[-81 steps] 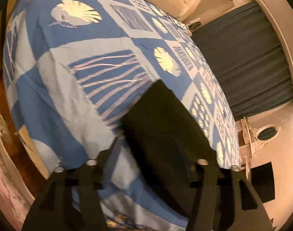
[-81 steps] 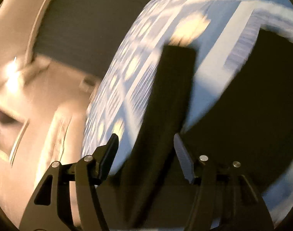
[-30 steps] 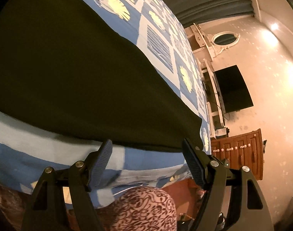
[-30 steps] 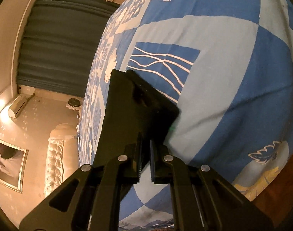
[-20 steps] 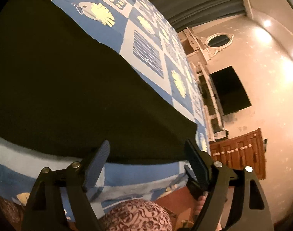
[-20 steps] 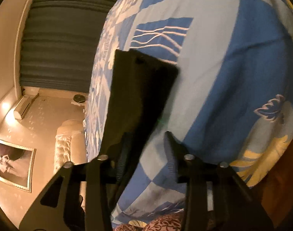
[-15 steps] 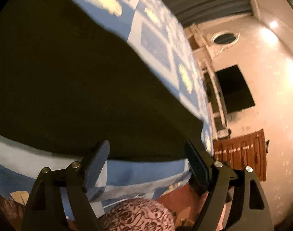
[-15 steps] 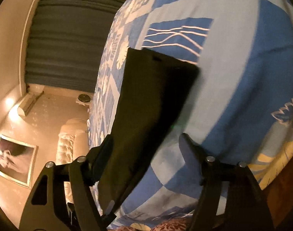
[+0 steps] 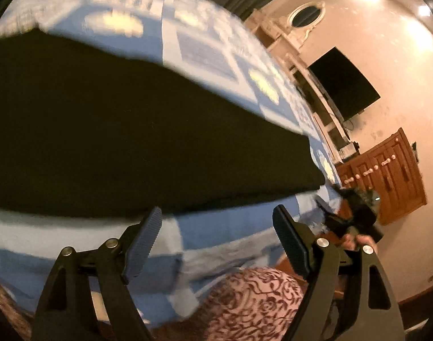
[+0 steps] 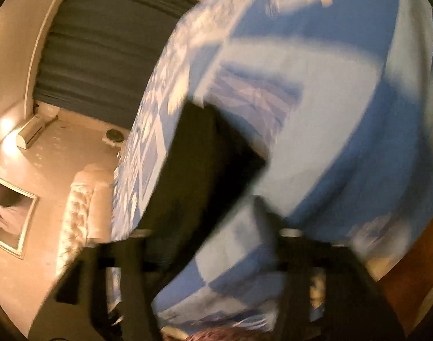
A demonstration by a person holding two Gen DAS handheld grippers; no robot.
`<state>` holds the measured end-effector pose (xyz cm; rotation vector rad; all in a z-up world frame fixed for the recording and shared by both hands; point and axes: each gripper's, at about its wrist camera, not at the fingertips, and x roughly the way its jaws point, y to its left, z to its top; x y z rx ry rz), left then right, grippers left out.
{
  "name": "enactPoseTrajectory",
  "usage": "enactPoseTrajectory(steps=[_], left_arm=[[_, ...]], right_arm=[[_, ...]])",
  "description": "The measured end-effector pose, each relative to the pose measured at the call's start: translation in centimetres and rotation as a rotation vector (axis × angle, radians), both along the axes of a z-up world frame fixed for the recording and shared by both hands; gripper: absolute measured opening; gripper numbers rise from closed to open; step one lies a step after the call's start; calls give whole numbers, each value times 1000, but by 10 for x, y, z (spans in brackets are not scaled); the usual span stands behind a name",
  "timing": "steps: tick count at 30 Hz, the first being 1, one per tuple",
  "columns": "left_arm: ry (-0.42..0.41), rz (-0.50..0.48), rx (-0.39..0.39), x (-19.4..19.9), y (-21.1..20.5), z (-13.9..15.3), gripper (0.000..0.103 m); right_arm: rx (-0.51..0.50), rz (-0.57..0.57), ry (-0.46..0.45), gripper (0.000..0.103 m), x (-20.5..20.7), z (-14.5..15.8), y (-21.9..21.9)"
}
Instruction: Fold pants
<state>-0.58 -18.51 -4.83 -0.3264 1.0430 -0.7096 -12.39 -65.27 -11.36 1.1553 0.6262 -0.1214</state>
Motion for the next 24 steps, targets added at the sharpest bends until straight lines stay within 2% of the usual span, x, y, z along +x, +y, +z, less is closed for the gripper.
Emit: enactPoseTrajectory(steps=[2, 4, 5, 7, 11, 12, 13, 14, 17, 21, 23, 24], left_arm=[[-79, 32, 33, 6, 14, 15, 79], [-105, 73, 60, 22, 32, 24, 79], [-103, 105, 68, 30, 44, 26, 79], [-77, 184, 64, 48, 73, 30, 79], [-35, 316, 53, 63, 127, 31, 79], [-36, 338, 65, 66, 138, 32, 79], [-43, 359, 94, 70, 151, 32, 79], [-50, 372, 118, 72, 160, 32, 79], [-62, 409, 185, 78, 189, 32, 79], [8, 444, 251, 89, 225, 19, 84], [57, 467, 254, 92, 242, 9, 84], [80, 469, 209, 92, 253, 3, 84]], right_arm=[[-29, -2, -20, 70, 5, 10, -25], [-13, 60, -7, 71, 21, 5, -41], [5, 93, 5, 71, 29, 0, -45], [127, 173, -10, 72, 49, -20, -49], [111, 271, 1, 73, 72, -15, -44], [104, 321, 10, 71, 79, -14, -38], [86, 346, 25, 56, 84, -13, -32], [58, 361, 47, 29, 87, -13, -26], [63, 344, 74, 24, 88, -22, -22], [74, 280, 57, 23, 77, -24, -26], [70, 263, 56, 23, 72, -19, -25], [72, 254, 49, 23, 66, -19, -26]])
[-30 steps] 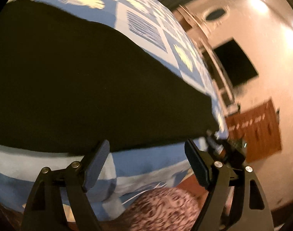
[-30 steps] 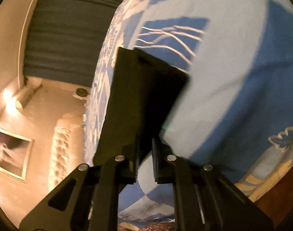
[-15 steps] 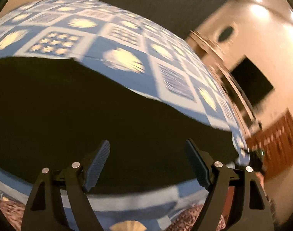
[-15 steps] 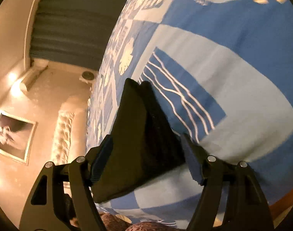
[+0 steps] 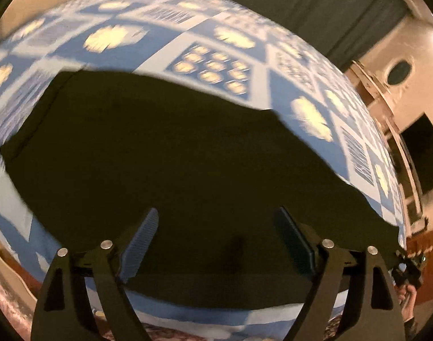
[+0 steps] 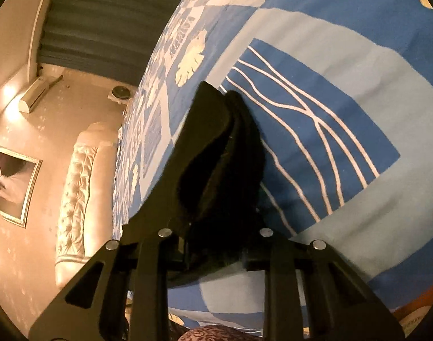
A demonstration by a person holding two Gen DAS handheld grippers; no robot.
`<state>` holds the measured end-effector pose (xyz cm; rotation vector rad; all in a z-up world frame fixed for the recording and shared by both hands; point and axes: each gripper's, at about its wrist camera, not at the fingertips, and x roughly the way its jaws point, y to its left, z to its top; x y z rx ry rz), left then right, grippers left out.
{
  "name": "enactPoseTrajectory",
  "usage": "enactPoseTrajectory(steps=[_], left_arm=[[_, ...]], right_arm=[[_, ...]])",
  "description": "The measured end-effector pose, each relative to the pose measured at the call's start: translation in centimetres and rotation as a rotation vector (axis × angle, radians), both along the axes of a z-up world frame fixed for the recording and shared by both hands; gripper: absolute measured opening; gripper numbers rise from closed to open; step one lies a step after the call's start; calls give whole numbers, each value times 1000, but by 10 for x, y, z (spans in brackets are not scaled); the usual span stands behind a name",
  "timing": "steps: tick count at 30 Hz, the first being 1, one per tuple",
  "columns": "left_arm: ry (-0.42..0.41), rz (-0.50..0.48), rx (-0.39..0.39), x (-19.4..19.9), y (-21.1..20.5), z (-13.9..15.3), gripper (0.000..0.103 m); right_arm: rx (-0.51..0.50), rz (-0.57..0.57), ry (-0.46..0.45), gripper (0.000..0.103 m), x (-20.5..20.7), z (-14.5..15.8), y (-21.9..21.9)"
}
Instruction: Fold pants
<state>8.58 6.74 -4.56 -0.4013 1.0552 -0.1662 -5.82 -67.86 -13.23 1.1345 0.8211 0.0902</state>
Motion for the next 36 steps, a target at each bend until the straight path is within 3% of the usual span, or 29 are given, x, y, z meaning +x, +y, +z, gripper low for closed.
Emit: enactPoseTrajectory(steps=[2, 5, 12, 18, 22, 30, 36], left_arm=[[-2, -1, -82, -1, 12, -6, 84], [1, -19, -123, -1, 16, -8, 86], [-5, -135, -36, 1, 0, -10, 91], [-14, -154, -19, 1, -1, -11, 92], [-28, -158, -16, -1, -1, -10, 92], [-23, -125, -67, 0, 5, -9, 92], [-26, -133, -56, 0, 3, -9, 92]], right_arm=[[7, -21, -27, 23, 0, 11, 3], [-11, -29, -74, 23, 3, 39, 15], [-137, 14, -177, 23, 25, 122, 69], [-285, 88, -241, 23, 50, 185, 139], [-378, 132, -264, 23, 60, 210, 182], [-452, 267, -286, 23, 94, 222, 289], [-520, 383, -254, 23, 122, 191, 374]])
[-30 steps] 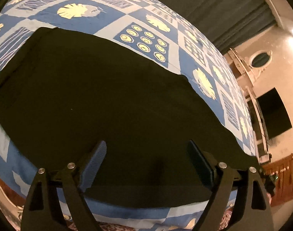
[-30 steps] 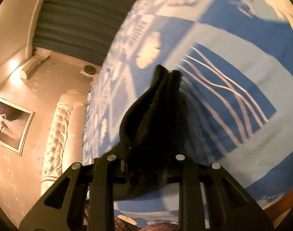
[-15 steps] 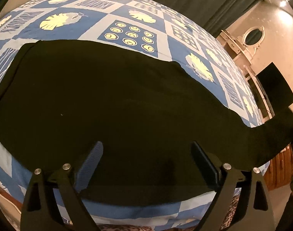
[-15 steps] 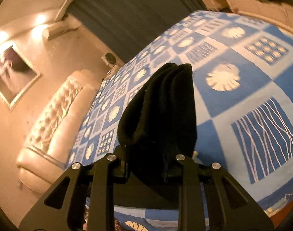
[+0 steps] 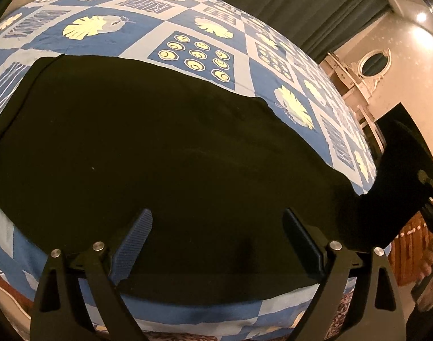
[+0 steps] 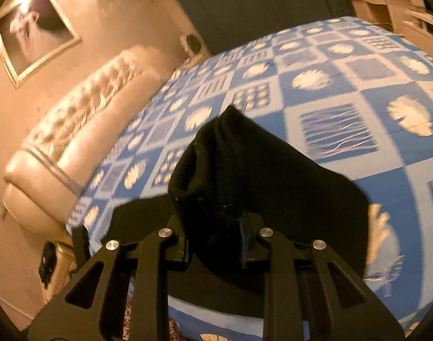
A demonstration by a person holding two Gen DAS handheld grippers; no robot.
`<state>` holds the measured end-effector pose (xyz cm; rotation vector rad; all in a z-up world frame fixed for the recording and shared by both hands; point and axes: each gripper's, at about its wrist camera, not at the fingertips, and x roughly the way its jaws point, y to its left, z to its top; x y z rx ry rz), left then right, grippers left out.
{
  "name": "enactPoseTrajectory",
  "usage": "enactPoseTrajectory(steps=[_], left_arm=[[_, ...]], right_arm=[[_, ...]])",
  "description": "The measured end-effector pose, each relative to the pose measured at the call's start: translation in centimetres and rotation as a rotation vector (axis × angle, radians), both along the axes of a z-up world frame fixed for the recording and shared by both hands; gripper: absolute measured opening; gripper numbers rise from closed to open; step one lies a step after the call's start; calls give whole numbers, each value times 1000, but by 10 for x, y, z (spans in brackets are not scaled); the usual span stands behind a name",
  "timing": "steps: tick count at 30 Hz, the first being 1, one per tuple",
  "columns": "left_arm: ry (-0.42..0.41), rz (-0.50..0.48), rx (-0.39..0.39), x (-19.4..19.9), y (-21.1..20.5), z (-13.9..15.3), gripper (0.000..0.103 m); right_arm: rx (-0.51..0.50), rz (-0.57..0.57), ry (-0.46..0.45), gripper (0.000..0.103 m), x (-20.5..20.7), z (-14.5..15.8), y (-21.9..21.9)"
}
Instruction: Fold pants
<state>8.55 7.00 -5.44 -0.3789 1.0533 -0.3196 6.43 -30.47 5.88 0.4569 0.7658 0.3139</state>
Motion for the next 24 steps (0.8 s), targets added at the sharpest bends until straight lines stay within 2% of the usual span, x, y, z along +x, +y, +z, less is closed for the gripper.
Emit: enactPoseTrajectory(steps=[8, 18, 21, 24], left_arm=[[-13, -20, 41, -1, -5, 0, 92], [-14, -9, 29, -1, -5, -1, 92], [-14, -8, 28, 0, -5, -1, 92], [-15, -11, 30, 0, -5, -1, 92]], right_arm=[[-83, 84, 100, 23, 21, -60, 81], [-177, 148, 171, 25, 22, -104, 128], [-199, 164, 185, 30, 19, -111, 140], [-189, 180, 188, 40, 16, -113, 149]])
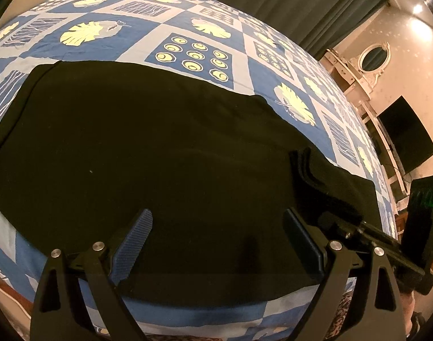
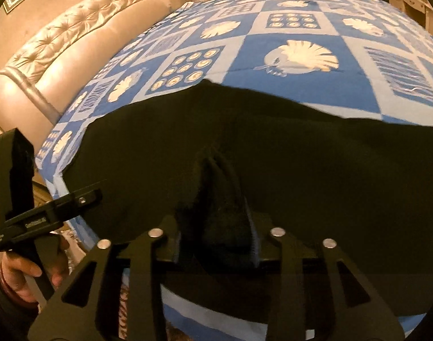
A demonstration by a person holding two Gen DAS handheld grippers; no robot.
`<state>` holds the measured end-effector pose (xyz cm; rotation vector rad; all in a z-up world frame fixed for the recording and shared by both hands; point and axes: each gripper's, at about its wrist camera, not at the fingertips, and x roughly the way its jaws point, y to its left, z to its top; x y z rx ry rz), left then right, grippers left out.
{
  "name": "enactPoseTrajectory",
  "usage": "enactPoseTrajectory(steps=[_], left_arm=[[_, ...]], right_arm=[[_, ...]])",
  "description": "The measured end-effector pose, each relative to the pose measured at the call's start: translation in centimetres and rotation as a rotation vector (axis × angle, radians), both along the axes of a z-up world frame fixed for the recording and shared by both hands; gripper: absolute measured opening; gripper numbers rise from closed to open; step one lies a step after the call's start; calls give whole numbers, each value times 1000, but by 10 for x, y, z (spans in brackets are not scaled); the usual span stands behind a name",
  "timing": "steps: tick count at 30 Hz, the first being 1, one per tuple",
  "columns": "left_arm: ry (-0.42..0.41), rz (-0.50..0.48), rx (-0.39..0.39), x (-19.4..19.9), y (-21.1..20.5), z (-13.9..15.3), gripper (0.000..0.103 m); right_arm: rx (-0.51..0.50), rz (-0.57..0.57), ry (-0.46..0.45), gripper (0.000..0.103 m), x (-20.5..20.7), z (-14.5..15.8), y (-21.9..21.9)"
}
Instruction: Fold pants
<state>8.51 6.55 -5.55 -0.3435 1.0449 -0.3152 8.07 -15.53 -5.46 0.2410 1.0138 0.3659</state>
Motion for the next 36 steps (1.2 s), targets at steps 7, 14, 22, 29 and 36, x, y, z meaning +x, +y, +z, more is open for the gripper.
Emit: enactPoseTrajectory(steps=[7, 14, 22, 29, 36], left_arm=[[-9, -7, 7, -1, -1, 1, 92], [-14, -8, 4, -1, 0, 0, 92], [-18, -6, 10, -1, -1, 0, 92], [-32, -16, 58, -3, -7, 0, 92], [-47, -31, 103, -6, -13, -1, 92]], right_arm=[[68, 118, -6, 59, -17, 12, 27], [168, 118, -64, 65, -36, 58, -28], [220, -178, -50, 69, -26, 54, -204], [584, -296, 154, 69, 16, -30, -289], [737, -305, 219, 40, 46, -72, -291]])
